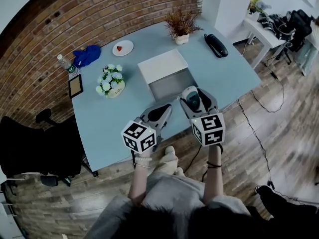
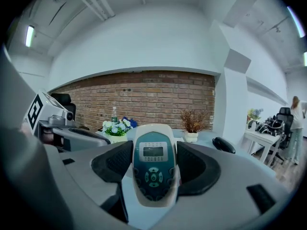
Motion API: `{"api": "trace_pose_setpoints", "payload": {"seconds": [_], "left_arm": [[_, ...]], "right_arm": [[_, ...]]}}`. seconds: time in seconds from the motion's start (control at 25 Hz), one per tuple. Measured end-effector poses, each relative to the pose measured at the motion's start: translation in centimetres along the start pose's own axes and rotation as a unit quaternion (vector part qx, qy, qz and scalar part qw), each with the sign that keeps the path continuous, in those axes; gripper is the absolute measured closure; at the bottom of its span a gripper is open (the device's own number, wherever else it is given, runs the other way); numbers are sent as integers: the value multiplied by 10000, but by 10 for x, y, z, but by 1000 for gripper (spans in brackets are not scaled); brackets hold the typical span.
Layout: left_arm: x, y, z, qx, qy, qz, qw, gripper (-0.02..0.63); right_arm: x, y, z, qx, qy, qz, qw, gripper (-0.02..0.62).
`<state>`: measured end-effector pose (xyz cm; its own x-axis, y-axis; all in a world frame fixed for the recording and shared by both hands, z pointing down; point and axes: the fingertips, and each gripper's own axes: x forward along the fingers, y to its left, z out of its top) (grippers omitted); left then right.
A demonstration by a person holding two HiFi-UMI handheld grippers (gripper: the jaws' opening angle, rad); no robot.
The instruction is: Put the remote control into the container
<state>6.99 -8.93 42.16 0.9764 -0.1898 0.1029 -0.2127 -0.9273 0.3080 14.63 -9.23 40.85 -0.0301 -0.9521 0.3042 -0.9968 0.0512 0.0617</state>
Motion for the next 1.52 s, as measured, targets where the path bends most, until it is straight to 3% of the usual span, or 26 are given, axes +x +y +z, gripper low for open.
{"api": "trace_pose_setpoints", "payload": {"seconds": [0.28,0.8,1.16,1.52], "left_arm": [[16,40,4,-178,-101,237,9995,603],[44,91,7,-347,-45,250,9991,603],[47,107,3,-460,-5,302,9985,603],[47,118,-14,-738,34,601,9955,603]], "right_arm": [[45,0,4,-216,122,376,9990,307],[99,-13,4,-402,352,520,9972,307],[119,-11,-4,-584,621,651,9942,307],[140,-3,-16,-776,820,1133,9871,307]]}}
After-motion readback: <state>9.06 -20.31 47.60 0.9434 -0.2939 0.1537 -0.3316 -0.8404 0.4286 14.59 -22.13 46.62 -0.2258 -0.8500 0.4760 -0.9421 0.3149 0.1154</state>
